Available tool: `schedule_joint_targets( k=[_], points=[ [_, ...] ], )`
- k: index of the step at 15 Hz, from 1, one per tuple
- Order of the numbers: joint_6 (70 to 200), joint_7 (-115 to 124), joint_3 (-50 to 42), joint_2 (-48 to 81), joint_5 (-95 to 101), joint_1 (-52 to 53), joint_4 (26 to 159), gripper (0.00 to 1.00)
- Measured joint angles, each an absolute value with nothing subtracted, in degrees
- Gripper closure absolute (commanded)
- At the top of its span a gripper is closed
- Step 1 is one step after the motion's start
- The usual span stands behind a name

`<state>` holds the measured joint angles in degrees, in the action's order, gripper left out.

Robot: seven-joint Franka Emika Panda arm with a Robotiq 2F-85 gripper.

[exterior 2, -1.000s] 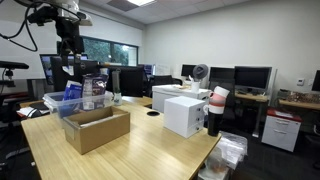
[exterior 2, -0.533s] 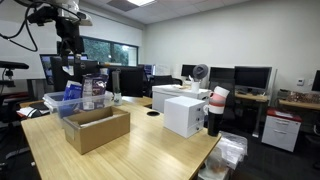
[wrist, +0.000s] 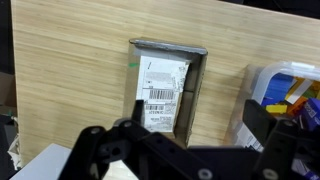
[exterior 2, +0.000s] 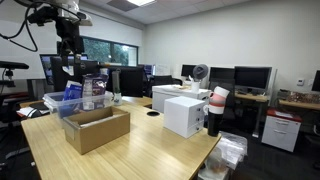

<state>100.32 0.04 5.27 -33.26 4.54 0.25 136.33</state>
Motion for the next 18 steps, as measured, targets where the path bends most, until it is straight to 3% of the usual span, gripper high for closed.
schedule_joint_targets(
  k=[9,18],
  points=[
    [104.2,0.0,6.4,-31.1,4.4,3.7,136.3,0.00],
    [114.3,-0.3,9.5,-16.9,-0.2,11.6,131.3,0.00]
  ],
)
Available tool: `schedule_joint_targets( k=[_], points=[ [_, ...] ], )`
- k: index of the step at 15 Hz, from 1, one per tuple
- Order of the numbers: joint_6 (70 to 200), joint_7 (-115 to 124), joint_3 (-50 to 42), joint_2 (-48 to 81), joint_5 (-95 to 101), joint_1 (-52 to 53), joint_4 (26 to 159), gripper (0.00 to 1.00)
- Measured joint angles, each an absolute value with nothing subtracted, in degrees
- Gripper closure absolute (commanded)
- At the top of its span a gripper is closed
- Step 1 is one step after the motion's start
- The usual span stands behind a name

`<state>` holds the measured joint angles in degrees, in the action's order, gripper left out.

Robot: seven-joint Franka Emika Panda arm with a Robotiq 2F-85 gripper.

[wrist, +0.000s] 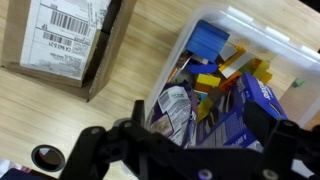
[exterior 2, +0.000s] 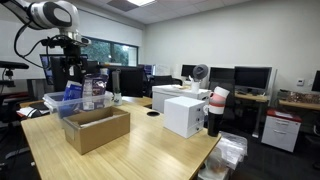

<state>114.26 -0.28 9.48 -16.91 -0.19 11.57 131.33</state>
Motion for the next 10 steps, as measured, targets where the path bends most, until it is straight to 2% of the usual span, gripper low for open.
schedule_joint_targets(
  k=[10],
  points=[
    [124.7,0.0,11.3,-4.1,1.3,11.8,123.2,0.00]
  ],
)
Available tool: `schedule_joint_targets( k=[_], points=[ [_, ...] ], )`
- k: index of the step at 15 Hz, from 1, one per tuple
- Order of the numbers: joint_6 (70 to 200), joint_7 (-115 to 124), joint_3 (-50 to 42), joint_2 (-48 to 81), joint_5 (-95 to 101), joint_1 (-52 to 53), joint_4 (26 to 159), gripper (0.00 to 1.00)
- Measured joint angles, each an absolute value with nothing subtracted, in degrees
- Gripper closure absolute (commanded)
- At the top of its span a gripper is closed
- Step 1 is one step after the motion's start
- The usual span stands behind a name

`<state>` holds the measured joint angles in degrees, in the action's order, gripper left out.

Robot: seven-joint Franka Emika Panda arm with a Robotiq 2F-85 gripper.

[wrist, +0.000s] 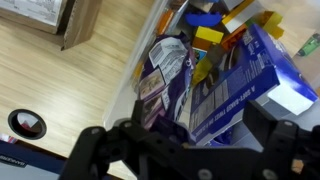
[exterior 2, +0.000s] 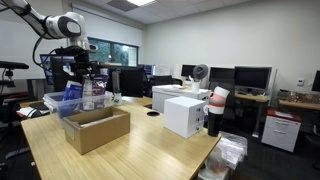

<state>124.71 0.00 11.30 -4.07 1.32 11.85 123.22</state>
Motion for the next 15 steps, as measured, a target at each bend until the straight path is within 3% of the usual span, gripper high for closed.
schedule_joint_targets(
  k=[15],
  points=[
    [127.2,3.1,10.3,1.5,7.3,11.4,121.6,0.00]
  ],
)
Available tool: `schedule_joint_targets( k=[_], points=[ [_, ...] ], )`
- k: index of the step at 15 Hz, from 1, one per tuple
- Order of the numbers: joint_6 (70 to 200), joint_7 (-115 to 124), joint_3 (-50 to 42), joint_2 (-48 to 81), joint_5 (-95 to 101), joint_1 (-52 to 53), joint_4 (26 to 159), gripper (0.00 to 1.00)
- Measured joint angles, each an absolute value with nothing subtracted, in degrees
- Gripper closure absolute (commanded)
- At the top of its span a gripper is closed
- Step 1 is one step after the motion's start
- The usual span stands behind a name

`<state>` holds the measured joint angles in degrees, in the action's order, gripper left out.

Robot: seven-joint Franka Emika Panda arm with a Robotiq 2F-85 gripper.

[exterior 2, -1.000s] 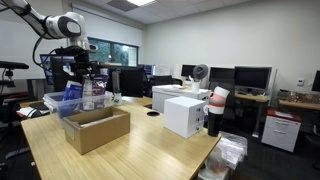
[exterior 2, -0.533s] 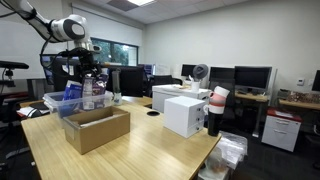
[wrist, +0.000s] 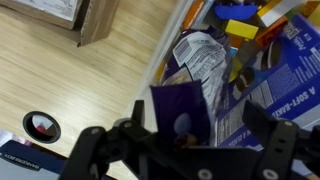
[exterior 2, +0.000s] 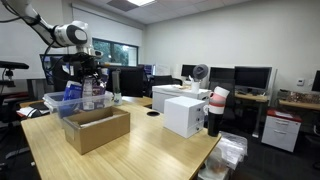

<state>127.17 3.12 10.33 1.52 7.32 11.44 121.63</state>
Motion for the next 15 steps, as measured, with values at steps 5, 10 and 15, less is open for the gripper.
schedule_joint_targets(
  k=[5,10,15],
  points=[
    [127.1,3.1,10.0,3.0,7.4,11.4,121.7,0.26],
    [126.8,3.1,9.8,3.2,7.5,11.4,121.6,0.64],
    [125.8,3.1,9.8,2.9,7.5,11.4,121.5,0.92]
  ],
)
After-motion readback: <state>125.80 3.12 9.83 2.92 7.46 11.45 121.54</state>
